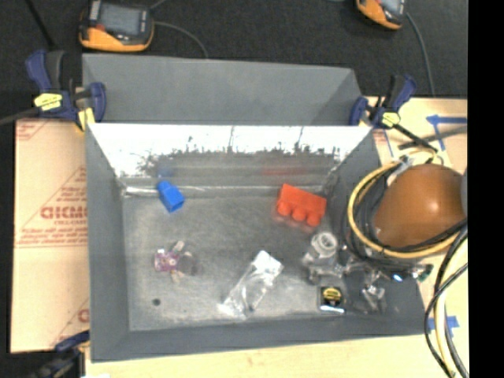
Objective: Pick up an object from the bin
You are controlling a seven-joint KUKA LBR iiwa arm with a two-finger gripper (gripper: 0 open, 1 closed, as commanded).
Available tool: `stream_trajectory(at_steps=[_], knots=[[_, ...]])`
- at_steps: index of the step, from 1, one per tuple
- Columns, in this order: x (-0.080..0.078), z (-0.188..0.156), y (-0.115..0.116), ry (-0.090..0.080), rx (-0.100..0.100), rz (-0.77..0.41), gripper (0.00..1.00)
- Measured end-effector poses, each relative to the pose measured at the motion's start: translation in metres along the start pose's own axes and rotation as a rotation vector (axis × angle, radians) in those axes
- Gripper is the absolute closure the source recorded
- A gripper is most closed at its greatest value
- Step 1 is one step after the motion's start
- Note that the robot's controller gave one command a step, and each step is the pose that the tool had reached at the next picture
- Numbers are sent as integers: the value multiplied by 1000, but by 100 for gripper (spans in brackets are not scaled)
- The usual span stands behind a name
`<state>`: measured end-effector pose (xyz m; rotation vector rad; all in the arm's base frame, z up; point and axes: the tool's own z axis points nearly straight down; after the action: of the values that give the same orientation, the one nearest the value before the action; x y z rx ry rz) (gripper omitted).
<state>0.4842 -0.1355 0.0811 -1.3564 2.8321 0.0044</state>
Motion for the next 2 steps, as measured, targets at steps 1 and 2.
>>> stream_trajectory(at_steps=[1, 2], knots=[[-17, 11, 4, -1, 4, 23, 0], [-27, 10, 16, 3, 1, 103, 0]])
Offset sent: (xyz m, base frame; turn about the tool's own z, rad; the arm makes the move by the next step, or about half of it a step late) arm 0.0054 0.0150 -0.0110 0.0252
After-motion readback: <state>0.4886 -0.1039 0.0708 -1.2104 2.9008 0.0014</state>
